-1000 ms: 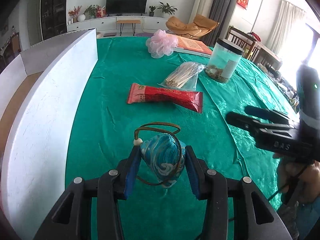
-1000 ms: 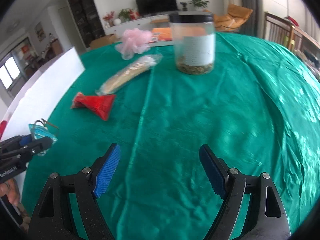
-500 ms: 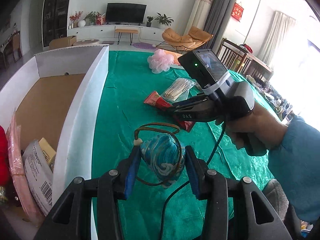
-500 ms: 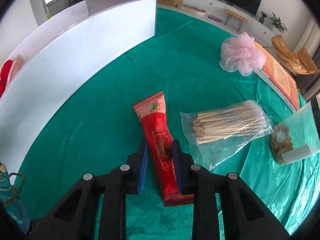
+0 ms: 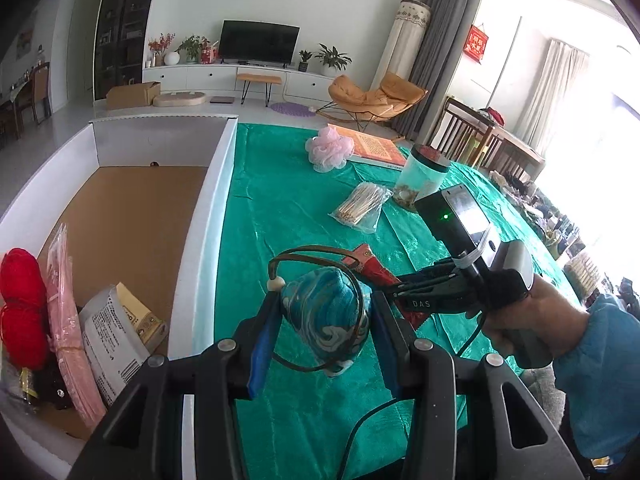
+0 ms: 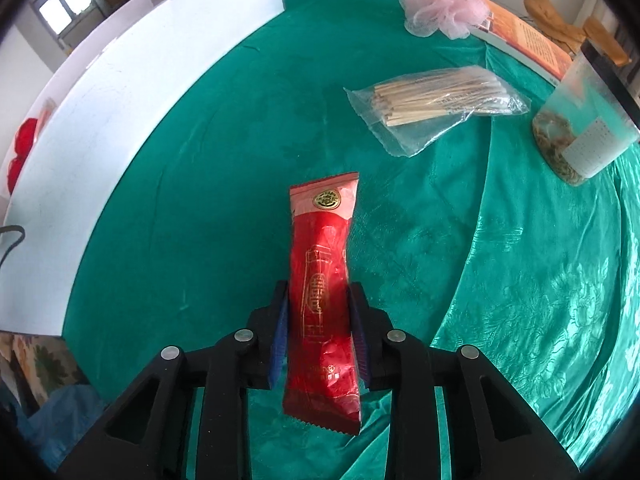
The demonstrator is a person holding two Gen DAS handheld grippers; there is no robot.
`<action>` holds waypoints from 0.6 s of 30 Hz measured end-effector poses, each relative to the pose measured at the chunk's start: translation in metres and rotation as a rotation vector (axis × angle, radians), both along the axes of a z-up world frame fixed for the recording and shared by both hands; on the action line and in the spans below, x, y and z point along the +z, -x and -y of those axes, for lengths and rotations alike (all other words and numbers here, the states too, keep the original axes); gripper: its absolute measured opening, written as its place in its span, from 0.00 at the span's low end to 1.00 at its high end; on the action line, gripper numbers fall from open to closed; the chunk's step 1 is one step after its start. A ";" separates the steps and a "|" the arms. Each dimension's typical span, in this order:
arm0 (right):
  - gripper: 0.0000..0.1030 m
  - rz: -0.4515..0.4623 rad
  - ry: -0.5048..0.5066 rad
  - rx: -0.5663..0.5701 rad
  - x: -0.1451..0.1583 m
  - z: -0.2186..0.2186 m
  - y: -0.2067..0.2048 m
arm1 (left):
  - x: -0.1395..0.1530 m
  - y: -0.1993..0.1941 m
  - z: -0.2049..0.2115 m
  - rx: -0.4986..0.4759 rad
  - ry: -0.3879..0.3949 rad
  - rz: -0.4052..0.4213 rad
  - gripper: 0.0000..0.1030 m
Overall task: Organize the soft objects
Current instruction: 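Carry pouch and snack packet into the white box and open both tools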
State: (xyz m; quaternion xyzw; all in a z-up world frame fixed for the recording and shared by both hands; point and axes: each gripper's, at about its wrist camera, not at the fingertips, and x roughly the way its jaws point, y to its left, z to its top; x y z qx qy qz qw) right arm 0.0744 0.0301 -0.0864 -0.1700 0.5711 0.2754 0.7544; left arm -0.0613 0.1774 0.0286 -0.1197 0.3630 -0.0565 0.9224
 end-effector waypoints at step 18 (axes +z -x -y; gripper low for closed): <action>0.61 -0.075 -0.650 0.252 0.157 -0.174 0.112 | 0.003 0.058 -0.178 0.512 -0.200 -0.072 0.91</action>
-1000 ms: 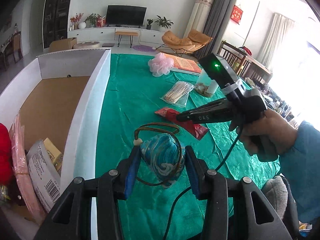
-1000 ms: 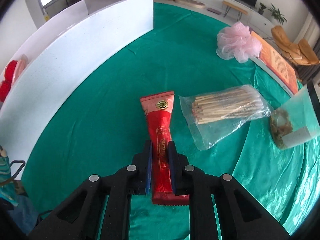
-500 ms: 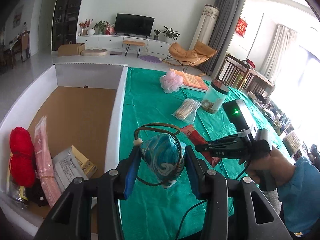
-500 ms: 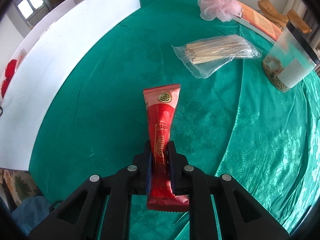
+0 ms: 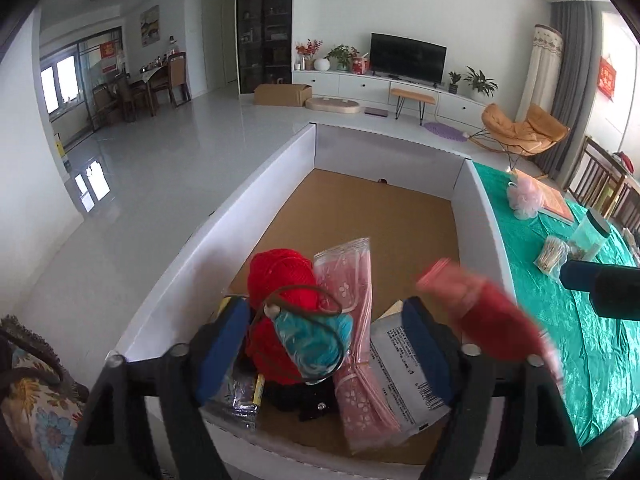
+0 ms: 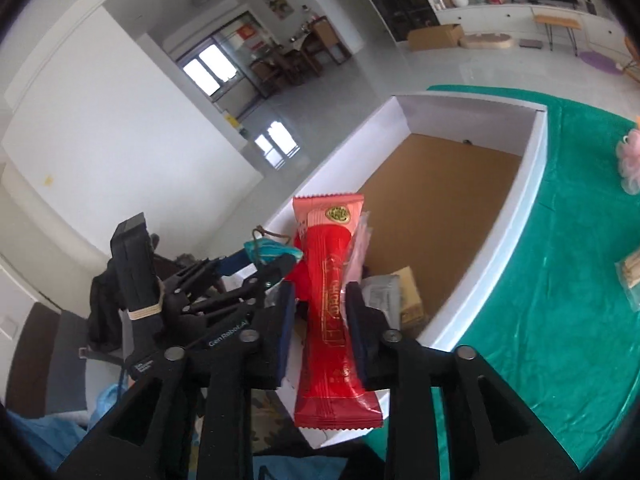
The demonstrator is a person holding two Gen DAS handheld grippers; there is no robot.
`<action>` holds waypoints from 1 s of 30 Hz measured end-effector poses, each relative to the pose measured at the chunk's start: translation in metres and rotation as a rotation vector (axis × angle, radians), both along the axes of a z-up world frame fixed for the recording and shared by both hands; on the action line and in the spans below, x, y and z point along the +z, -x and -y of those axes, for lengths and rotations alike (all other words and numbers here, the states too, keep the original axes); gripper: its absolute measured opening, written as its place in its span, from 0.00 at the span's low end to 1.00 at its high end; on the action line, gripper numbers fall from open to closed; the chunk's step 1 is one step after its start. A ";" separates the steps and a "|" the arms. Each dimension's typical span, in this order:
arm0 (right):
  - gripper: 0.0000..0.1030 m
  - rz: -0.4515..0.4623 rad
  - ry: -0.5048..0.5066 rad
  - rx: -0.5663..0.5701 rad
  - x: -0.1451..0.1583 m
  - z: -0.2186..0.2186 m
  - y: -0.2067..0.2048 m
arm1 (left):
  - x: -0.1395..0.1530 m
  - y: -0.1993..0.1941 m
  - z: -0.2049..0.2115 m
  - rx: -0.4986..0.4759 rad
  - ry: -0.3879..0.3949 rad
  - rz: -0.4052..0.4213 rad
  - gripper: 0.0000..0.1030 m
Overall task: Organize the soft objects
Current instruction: 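Carry pouch and snack packet into the white box and open both tools, then withdraw both tools from the box back over the table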
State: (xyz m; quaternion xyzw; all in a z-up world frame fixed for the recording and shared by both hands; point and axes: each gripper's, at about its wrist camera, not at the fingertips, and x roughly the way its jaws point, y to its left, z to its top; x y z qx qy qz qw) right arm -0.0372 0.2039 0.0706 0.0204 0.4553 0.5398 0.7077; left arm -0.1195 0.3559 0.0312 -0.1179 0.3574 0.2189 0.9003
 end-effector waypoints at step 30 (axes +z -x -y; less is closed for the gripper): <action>0.78 0.272 0.507 -0.842 -0.164 0.280 -0.049 | -0.103 -0.176 0.267 -0.558 0.047 -0.199 0.93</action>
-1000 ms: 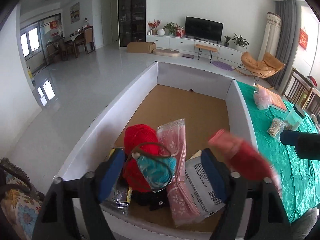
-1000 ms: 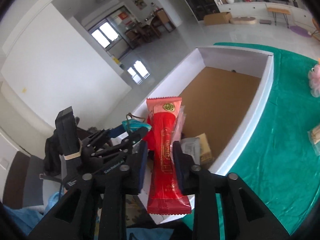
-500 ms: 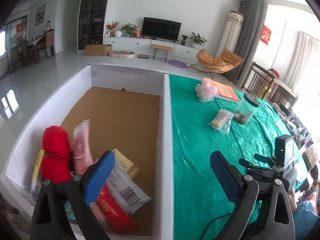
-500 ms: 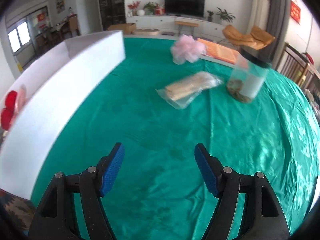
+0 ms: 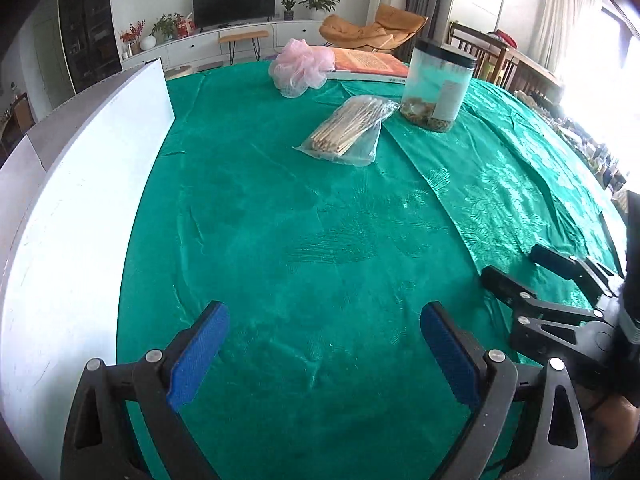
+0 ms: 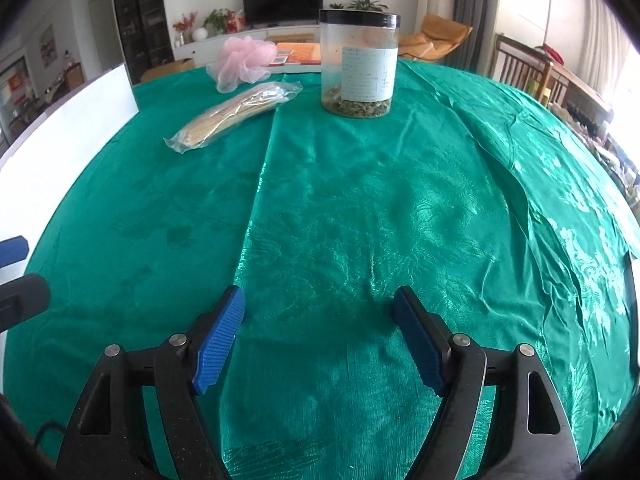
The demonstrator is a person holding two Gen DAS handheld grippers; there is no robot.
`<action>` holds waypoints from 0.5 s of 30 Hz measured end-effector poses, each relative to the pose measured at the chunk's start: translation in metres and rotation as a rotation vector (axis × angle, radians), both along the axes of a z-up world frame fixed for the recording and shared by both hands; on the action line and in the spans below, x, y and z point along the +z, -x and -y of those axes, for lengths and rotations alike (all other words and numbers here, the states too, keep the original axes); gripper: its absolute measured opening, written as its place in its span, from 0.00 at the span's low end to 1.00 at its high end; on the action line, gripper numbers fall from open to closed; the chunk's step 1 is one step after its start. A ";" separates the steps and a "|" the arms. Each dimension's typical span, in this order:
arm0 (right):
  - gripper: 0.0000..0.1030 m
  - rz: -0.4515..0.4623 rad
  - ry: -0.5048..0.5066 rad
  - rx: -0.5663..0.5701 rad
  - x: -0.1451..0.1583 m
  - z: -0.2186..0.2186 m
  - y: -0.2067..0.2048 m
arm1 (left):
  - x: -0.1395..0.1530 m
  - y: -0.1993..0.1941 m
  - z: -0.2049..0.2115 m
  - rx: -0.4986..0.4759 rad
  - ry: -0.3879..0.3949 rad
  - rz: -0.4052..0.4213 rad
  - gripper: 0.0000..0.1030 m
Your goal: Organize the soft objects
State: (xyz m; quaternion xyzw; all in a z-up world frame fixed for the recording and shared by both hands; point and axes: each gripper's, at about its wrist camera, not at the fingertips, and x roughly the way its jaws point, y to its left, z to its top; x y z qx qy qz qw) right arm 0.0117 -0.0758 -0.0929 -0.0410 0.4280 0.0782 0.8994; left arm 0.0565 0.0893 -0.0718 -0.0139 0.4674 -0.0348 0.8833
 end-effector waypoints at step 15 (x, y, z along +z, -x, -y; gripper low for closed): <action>0.81 -0.005 0.002 0.010 -0.004 -0.003 -0.004 | -0.026 -0.036 -0.014 0.065 -0.047 -0.002 1.00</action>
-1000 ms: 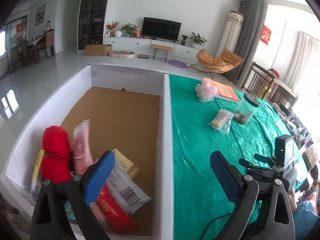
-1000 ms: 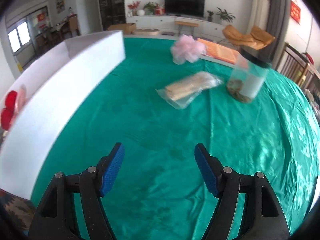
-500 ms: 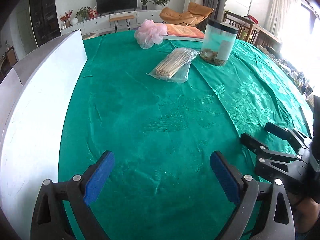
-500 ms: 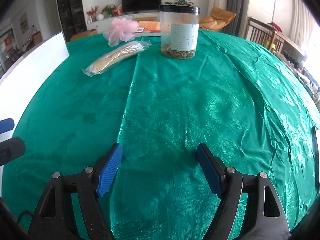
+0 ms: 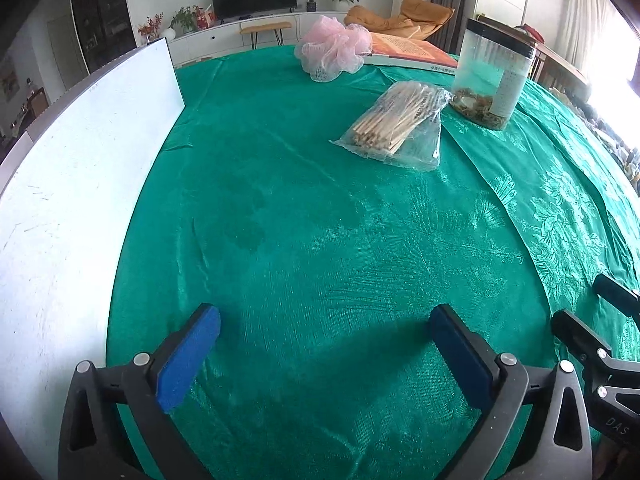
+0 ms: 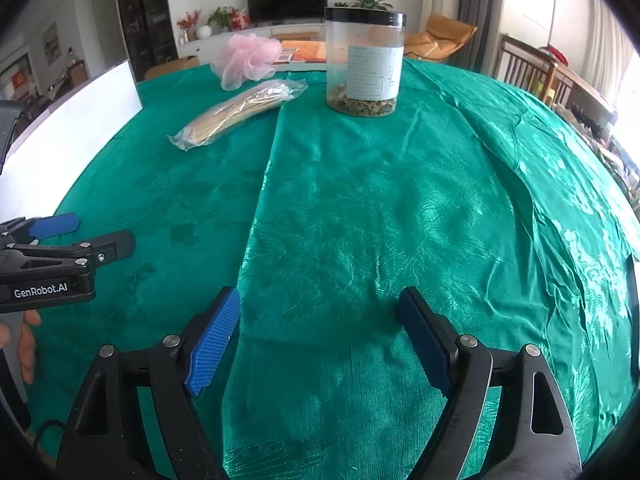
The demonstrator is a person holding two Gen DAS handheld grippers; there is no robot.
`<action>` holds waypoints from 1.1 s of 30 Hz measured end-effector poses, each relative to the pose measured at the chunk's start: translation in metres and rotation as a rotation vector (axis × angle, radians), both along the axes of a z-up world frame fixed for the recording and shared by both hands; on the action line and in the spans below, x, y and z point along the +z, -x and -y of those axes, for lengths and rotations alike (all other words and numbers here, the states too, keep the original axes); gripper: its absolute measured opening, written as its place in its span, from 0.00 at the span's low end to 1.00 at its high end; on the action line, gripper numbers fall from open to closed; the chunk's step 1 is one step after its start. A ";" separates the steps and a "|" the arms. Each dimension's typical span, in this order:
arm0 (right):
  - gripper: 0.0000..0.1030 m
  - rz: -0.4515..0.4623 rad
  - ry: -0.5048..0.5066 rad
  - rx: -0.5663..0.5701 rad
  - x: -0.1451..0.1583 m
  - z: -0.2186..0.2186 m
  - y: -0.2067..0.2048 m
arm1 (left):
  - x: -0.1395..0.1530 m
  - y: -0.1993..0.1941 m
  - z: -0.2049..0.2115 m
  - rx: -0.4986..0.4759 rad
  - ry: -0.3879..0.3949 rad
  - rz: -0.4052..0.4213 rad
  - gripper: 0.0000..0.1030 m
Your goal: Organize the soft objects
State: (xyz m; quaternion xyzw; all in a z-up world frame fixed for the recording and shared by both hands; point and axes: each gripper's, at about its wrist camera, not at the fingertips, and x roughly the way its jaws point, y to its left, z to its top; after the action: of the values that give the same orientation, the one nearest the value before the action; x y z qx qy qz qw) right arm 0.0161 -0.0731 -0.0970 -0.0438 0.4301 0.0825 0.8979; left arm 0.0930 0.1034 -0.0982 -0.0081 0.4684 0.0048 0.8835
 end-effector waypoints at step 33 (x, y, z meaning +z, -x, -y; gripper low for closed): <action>0.86 -0.065 -0.036 -0.001 0.003 -0.002 -0.025 | -0.001 0.006 -0.016 -0.100 -0.001 0.002 1.00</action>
State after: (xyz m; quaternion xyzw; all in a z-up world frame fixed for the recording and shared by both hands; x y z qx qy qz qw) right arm 0.0410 -0.0711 -0.0942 -0.0247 0.4573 0.0911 0.8843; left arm 0.0865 0.1191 -0.0989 0.0158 0.4676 -0.0393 0.8829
